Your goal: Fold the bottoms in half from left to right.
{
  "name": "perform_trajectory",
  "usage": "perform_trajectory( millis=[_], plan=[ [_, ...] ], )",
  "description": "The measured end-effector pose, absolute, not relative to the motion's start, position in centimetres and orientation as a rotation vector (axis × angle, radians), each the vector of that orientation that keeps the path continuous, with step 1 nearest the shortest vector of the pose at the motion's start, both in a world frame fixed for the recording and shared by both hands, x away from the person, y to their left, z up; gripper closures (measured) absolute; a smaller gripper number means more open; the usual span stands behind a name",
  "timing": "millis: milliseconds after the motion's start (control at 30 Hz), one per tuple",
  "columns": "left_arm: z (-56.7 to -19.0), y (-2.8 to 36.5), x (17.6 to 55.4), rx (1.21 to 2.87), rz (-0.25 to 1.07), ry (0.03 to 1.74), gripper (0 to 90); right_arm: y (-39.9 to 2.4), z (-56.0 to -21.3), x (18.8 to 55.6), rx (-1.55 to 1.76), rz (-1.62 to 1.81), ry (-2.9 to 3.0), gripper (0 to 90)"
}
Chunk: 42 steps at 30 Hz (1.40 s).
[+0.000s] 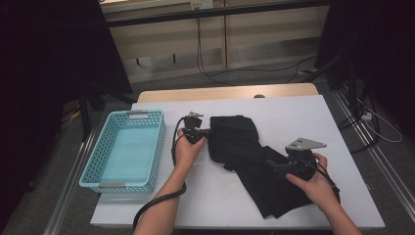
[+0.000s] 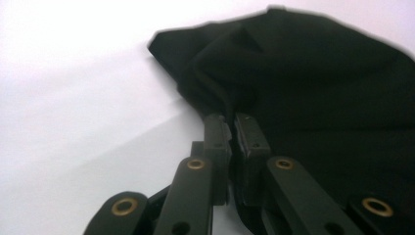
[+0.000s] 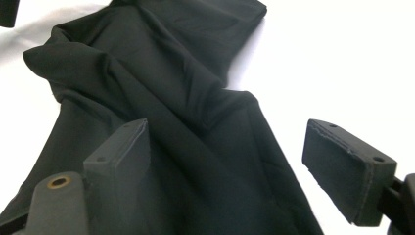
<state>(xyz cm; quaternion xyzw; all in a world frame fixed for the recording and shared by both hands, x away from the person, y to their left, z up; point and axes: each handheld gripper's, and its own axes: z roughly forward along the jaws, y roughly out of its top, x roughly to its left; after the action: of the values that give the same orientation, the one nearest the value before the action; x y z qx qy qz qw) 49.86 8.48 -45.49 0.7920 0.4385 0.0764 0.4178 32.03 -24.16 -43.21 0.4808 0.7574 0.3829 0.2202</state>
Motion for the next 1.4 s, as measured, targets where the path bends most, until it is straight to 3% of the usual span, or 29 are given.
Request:
perform_trajectory(
  millis=[333, 567, 700, 767, 933, 1133, 1300, 1400],
  plan=[
    [-44.8, 12.6, 50.8, 1.892, 0.285, 1.233, 86.3, -25.6, -43.1, 32.1, 1.365, 1.054, 2.062, 17.9],
    [-44.7, 13.6, 50.6, 1.901, 0.318, 1.237, 86.0, -27.0, -43.1, 32.2, 1.425, 1.005, 2.024, 21.2],
    [-44.5, 13.3, 50.2, 1.930, 0.333, 1.210, 81.1, -27.5, -43.5, 32.2, 1.450, 0.971, 2.049, 27.1],
    [-44.5, 13.2, 50.1, 1.928, 0.331, 1.204, 73.8, -27.5, -43.6, 32.2, 1.458, 0.961, 2.055, 29.2],
    [-43.9, 13.2, 49.3, 1.924, 0.366, 1.168, 38.0, -28.4, -44.3, 31.2, 1.468, 0.902, 2.102, 47.1],
    [-43.4, 12.9, 47.4, 1.957, 0.339, 1.107, 27.3, -29.4, -44.8, 30.6, 1.503, 0.847, 2.152, 63.3],
    [-43.5, 13.0, 46.5, 1.972, 0.347, 1.078, 24.4, -29.0, -44.9, 30.5, 1.503, 0.884, 2.207, 89.3],
    [-43.9, 13.0, 46.0, 1.989, 0.335, 1.055, 24.2, -29.2, -44.6, 30.7, 1.507, 0.863, 2.200, 90.0]
  ],
)
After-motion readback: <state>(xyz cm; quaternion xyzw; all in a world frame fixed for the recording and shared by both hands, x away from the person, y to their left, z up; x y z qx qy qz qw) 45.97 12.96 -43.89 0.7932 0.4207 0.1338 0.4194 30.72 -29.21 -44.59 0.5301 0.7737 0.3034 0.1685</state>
